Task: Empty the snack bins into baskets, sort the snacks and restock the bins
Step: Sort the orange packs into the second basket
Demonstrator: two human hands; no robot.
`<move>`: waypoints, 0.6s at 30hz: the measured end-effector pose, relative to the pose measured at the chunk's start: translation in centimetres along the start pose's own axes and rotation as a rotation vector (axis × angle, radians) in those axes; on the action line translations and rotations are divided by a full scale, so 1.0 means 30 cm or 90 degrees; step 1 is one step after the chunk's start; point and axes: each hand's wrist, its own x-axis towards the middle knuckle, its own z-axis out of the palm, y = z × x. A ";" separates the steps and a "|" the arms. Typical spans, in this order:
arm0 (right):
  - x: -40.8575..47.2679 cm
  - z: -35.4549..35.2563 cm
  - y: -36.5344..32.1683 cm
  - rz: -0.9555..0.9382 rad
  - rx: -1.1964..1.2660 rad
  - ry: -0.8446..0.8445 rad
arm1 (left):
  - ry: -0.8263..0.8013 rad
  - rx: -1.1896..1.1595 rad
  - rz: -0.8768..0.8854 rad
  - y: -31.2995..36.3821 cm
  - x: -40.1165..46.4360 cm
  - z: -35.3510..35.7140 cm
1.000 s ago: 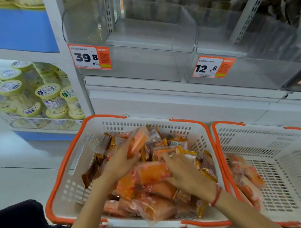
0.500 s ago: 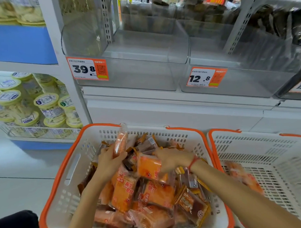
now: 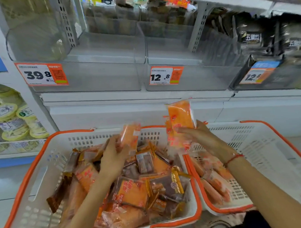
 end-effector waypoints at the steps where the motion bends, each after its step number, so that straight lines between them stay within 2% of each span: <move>1: -0.084 -0.015 -0.153 -0.045 -0.041 0.049 | 0.001 0.024 0.066 0.047 0.000 0.057; 2: -0.168 -0.033 -0.284 -0.051 -0.087 0.131 | 0.003 0.046 0.141 0.096 0.004 0.123; 3: -0.189 -0.082 -0.282 -0.049 -0.147 0.176 | 0.000 0.077 0.216 0.148 0.013 0.196; 6: -0.218 -0.211 -0.086 0.097 -0.276 0.241 | -0.038 0.218 0.392 0.274 0.030 0.422; 8: -0.243 -0.251 -0.027 0.135 -0.358 0.253 | -0.098 0.339 0.442 0.313 0.032 0.551; 11: -0.241 -0.292 0.051 0.161 -0.403 0.216 | -0.197 0.480 0.412 0.296 0.044 0.663; 14: -0.238 -0.305 0.073 0.183 -0.453 0.082 | -0.285 0.436 0.363 0.260 0.043 0.657; 16: -0.219 -0.293 0.056 0.125 -0.478 0.047 | -0.299 0.386 0.366 0.245 0.033 0.599; 18: -0.205 -0.241 0.015 0.009 -0.479 0.065 | -0.249 0.338 0.370 0.226 0.021 0.506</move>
